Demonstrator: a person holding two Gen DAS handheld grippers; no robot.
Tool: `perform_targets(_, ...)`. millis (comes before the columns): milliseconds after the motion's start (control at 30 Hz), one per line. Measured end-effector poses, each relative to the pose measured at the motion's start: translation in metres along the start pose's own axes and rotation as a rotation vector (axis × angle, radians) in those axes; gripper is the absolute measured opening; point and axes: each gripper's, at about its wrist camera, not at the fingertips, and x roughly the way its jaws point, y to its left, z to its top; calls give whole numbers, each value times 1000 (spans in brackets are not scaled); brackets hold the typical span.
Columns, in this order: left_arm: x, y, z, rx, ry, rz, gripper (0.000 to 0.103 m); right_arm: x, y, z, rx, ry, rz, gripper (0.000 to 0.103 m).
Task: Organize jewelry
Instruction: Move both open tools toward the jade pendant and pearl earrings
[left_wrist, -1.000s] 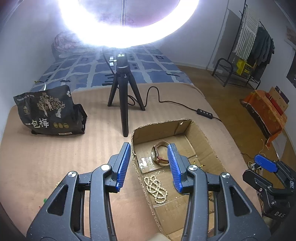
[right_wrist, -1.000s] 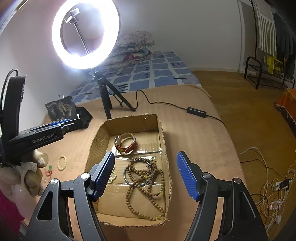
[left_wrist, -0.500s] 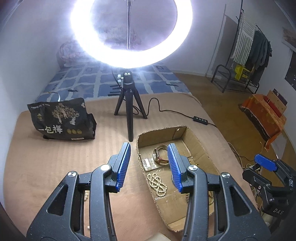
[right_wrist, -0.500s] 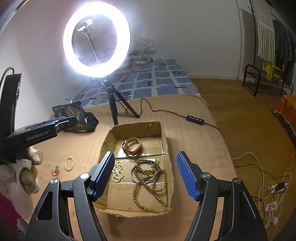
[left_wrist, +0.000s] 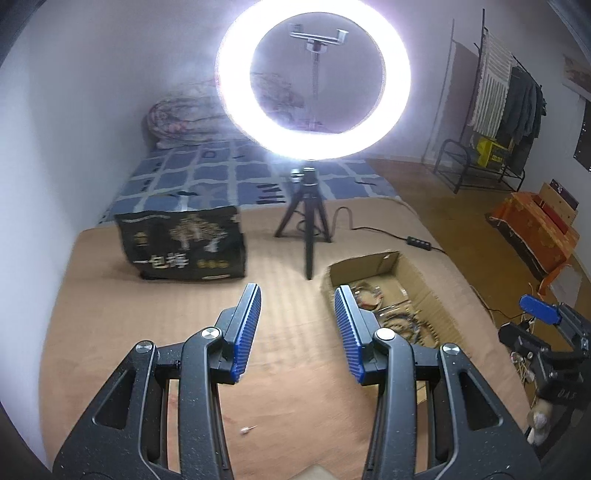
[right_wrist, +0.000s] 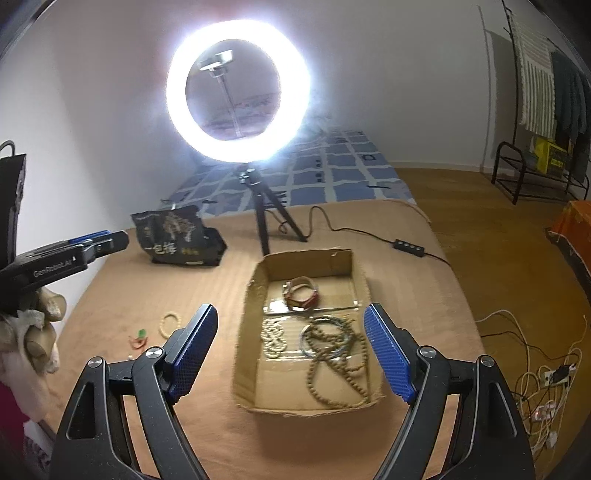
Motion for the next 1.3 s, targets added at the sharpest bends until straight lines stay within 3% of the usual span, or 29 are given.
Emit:
perform_targets(367, -27, 101, -36, -94, 26, 93, 42, 11, 64, -12, -58, -33, 60, 85)
perform_targets(733, -8, 179, -73, -223, 113, 131, 42, 71, 127, -30, -162, 101, 112, 85)
perform_targets(1033, 30, 194, -93, -240, 199, 107, 42, 132, 146, -37, -99, 227, 160, 85)
perform_targets(1300, 63, 185, -108, -198, 273, 74, 42, 170, 161, -46, -147, 297, 177, 85)
